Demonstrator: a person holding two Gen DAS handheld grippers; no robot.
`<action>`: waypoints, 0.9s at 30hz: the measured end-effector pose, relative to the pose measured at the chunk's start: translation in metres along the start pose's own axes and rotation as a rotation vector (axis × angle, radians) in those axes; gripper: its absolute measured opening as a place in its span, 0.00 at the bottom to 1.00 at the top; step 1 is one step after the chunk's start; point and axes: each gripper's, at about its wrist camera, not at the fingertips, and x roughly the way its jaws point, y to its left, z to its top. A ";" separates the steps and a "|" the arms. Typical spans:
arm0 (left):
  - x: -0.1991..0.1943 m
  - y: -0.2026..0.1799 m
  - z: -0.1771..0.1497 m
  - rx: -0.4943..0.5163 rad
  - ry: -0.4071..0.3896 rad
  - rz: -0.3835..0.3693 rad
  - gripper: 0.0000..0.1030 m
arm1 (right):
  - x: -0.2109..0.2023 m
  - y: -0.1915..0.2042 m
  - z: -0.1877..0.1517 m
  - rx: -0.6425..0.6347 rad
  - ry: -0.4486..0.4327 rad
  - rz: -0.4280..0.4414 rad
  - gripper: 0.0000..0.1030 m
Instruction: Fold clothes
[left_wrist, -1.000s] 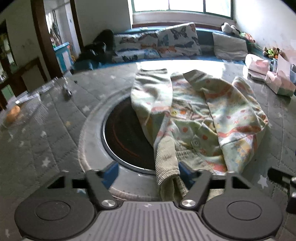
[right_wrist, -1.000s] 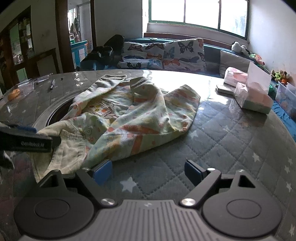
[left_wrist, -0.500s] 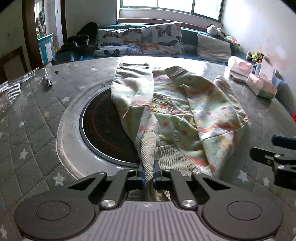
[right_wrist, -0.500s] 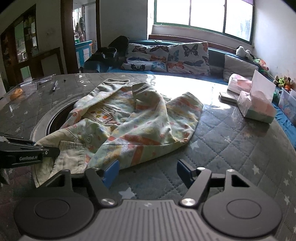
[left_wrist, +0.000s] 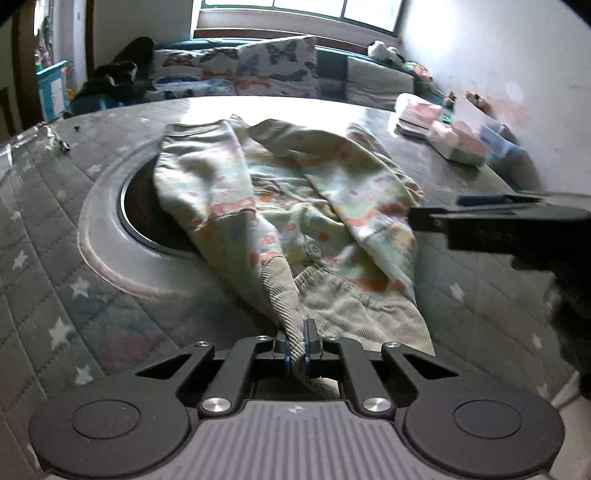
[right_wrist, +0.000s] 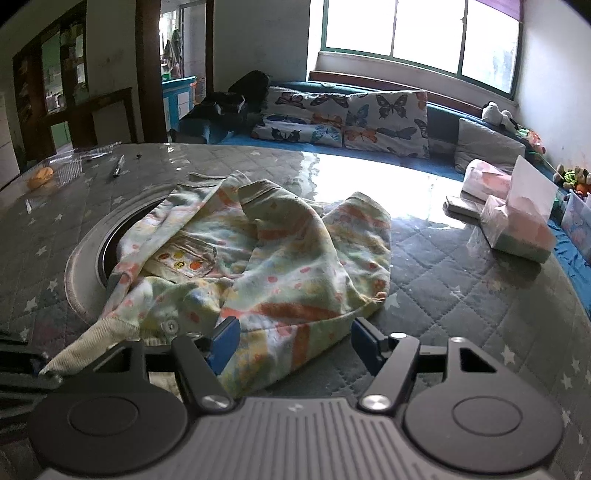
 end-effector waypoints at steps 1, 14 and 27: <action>-0.001 0.001 0.002 -0.005 0.003 -0.005 0.07 | 0.001 0.000 0.001 -0.003 0.003 0.001 0.65; -0.041 0.009 0.050 0.035 -0.086 0.064 0.57 | 0.019 -0.009 0.049 -0.066 -0.032 0.018 0.63; 0.042 0.042 0.126 -0.019 -0.043 0.201 0.55 | 0.106 -0.015 0.100 -0.084 0.013 0.038 0.55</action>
